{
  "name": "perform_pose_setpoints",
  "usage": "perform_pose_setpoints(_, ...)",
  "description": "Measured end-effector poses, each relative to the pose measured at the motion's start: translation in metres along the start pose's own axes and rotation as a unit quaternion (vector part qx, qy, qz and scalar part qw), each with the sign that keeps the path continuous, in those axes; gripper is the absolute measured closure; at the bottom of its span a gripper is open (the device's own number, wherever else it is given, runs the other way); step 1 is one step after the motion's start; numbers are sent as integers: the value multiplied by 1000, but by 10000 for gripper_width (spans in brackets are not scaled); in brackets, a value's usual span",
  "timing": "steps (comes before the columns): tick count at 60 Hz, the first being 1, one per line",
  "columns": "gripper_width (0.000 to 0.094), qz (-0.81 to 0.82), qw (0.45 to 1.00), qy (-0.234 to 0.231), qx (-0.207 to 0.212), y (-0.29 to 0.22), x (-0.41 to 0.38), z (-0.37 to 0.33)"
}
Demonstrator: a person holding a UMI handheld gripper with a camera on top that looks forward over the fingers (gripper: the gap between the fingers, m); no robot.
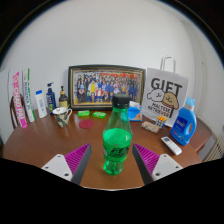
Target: Pour water
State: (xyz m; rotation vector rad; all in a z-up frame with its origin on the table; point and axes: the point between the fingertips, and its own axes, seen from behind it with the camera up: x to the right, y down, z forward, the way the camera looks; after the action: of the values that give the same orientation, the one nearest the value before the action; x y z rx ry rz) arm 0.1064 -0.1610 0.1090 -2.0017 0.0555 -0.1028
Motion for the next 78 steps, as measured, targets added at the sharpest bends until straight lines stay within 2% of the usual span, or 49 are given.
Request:
perform_pose_setpoints(4, 93, -3, 1000, -8, 2, 4, 1, 22)
perform_pose_setpoints(7, 143, -7, 1000, -14, 4, 6, 1, 35)
perform_pose_setpoints(12, 309, -12, 1000, -9, 7, 7, 5, 46)
perform_pose_setpoints(14, 413, -15, 1000, -3, 15, 4, 8, 49)
perform_pose_setpoints(16, 417, -10, 1000, -5, 20, 4, 7, 50)
perform_pose_setpoints(27, 580, -16, 1000, -2, 25, 2, 8, 52)
perform_pose_setpoints(38, 582, -57, 998, 13, 37, -30, -1, 53)
perform_pose_setpoints(48, 581, -149, 985, 50, 69, -101, -18, 69)
perform_pose_setpoints(55, 584, -254, 959, 93, 88, -158, -43, 91)
perform_pose_setpoints(66, 582, -465, 865, 158, 100, -215, -97, 145)
perform_pose_setpoints(78, 582, -671, 705, 220, 74, -227, -138, 197)
